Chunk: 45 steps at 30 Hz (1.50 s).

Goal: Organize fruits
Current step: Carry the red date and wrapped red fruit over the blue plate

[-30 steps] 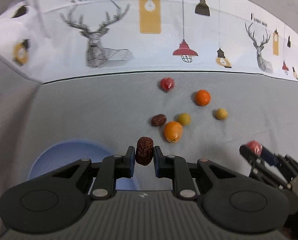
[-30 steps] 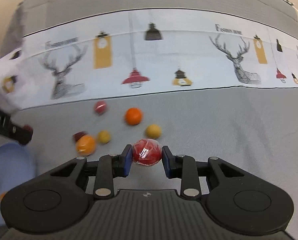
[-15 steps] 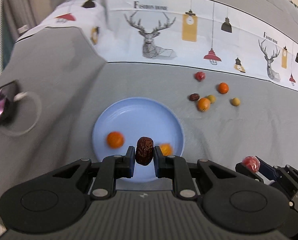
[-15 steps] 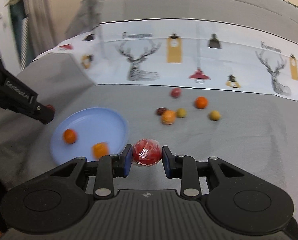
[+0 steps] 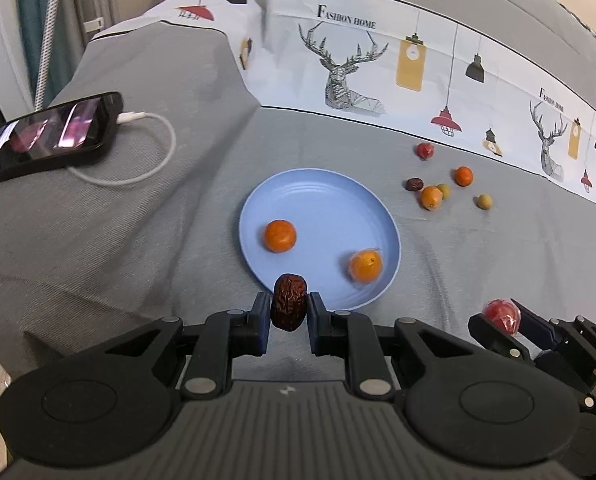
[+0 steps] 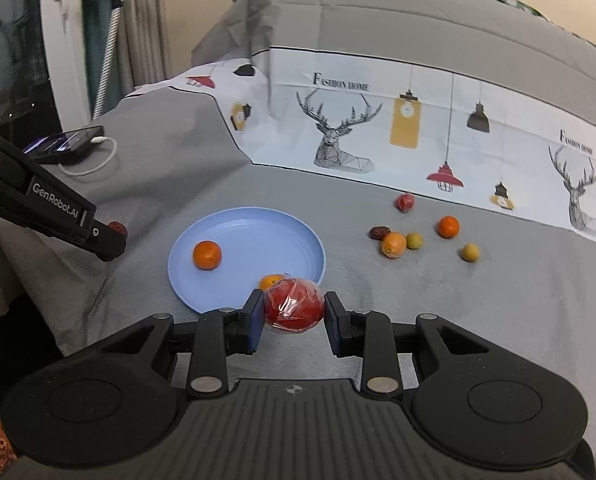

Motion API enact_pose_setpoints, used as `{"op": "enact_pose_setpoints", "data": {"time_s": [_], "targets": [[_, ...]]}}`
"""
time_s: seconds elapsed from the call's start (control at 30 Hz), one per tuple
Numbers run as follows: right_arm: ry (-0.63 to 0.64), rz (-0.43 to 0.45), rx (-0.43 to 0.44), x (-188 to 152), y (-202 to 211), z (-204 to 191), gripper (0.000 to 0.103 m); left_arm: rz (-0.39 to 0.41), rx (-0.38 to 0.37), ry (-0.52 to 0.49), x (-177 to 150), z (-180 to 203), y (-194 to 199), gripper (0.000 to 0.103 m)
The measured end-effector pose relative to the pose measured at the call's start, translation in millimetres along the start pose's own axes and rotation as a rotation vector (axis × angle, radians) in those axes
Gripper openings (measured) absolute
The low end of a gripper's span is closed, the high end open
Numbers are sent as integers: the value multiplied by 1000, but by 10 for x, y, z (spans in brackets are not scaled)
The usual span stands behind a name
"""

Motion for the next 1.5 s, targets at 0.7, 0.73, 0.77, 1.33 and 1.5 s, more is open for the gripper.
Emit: {"op": "enact_pose_setpoints", "data": {"time_s": [0.7,0.73,0.77,1.33,1.5], "targets": [[23,-30,8,-2,-90,-78,33,-10,-4,14,30,-81,-65,21],[21,-32,8,-2,-100,-80,33,-11,-5,14,34,-78,-72,21],[22,-33,9,-1,-108,-78,33,-12,-5,14,37,-77,-79,21],[24,-67,20,-7,-273,-76,33,-26,-8,17,135,-81,-232,21],[19,-69,24,31,-364,-84,33,-30,-12,11,197,-66,-305,21]]}}
Point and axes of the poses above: each gripper's, at about its wrist camera, not at the fingertips, and y roughly against the way its jaws point, z to its right, x to its top, the point moved 7 cm from there along -y, roughly the way its jaws point, and after that the axes turned 2 degrees about x, right-handed, at the moved point
